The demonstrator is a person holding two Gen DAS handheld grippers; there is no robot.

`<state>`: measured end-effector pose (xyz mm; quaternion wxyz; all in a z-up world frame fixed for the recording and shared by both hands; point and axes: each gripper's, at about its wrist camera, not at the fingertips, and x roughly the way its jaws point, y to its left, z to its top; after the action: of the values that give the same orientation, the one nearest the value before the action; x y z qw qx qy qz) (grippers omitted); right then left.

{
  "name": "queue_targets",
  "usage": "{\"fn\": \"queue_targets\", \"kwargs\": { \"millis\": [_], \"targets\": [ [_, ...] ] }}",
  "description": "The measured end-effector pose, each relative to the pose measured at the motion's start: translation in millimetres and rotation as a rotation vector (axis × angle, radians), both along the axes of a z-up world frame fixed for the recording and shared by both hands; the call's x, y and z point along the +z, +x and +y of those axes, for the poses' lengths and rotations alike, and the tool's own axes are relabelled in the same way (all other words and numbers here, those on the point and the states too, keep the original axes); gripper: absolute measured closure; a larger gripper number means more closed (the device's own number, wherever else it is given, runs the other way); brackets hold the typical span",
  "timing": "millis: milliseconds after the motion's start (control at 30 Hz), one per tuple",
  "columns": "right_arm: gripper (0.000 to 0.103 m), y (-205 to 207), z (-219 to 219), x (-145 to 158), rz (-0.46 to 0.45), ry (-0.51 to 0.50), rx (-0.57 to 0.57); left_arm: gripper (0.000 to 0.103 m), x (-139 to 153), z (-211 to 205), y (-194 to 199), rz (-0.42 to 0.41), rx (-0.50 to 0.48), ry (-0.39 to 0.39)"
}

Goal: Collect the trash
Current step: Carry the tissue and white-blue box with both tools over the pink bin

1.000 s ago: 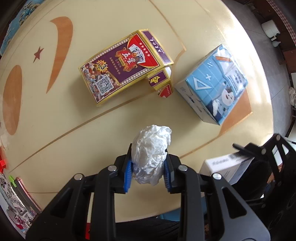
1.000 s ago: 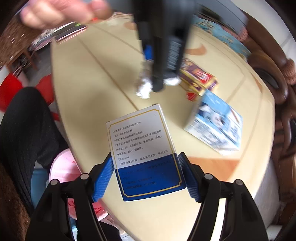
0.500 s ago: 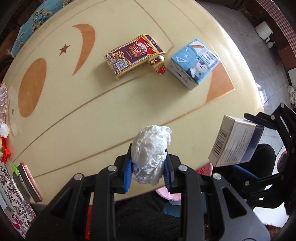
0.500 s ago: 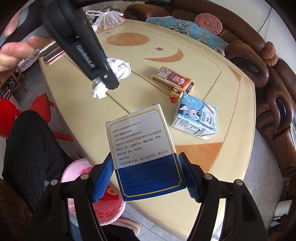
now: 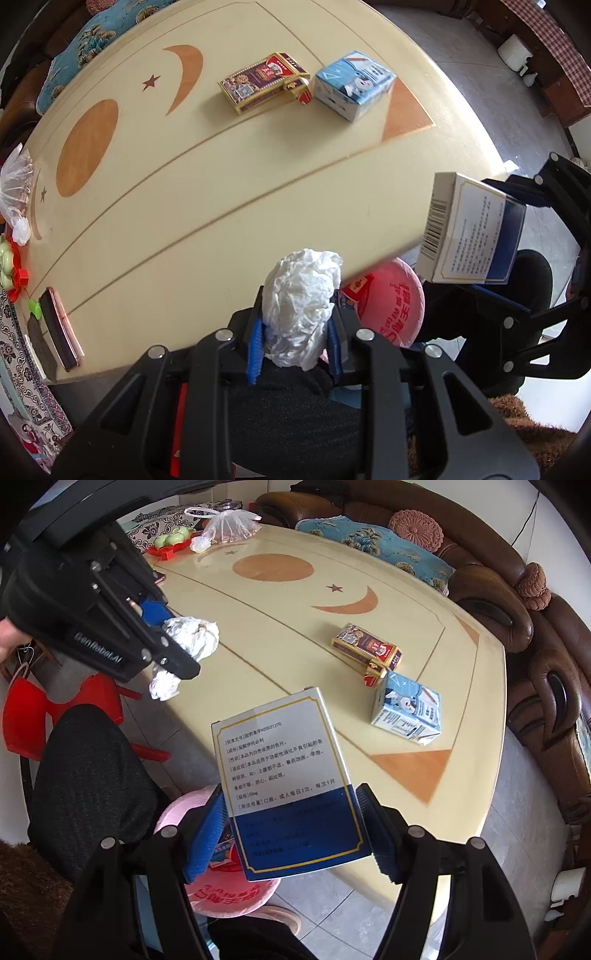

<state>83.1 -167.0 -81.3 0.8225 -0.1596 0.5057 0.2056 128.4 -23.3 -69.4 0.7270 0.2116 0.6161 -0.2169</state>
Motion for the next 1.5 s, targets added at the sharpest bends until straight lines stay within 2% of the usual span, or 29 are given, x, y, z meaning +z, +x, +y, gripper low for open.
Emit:
{"fn": "queue_targets", "kwargs": {
  "millis": [367, 833, 1033, 1233, 1500],
  "targets": [
    [0.035, -43, 27, -1, 0.013, 0.004, 0.011, 0.075, -19, 17, -55, -0.009, -0.037, -0.030],
    [0.035, -81, 32, -33, 0.069, 0.044, -0.026, 0.075, -86, 11, -89, 0.046, -0.070, -0.040],
    [0.035, -95, 32, -60, 0.091, 0.029, -0.036, 0.075, -117, 0, -103, 0.075, -0.099, -0.056],
    [0.035, -102, 27, -91, 0.156, 0.043, -0.063, 0.075, -142, -6, -108, 0.109, -0.131, -0.080],
    [0.035, -105, 21, -128, 0.196, 0.047, -0.095, 0.075, -187, -14, -111, 0.160, -0.146, -0.040]
  ]
}}
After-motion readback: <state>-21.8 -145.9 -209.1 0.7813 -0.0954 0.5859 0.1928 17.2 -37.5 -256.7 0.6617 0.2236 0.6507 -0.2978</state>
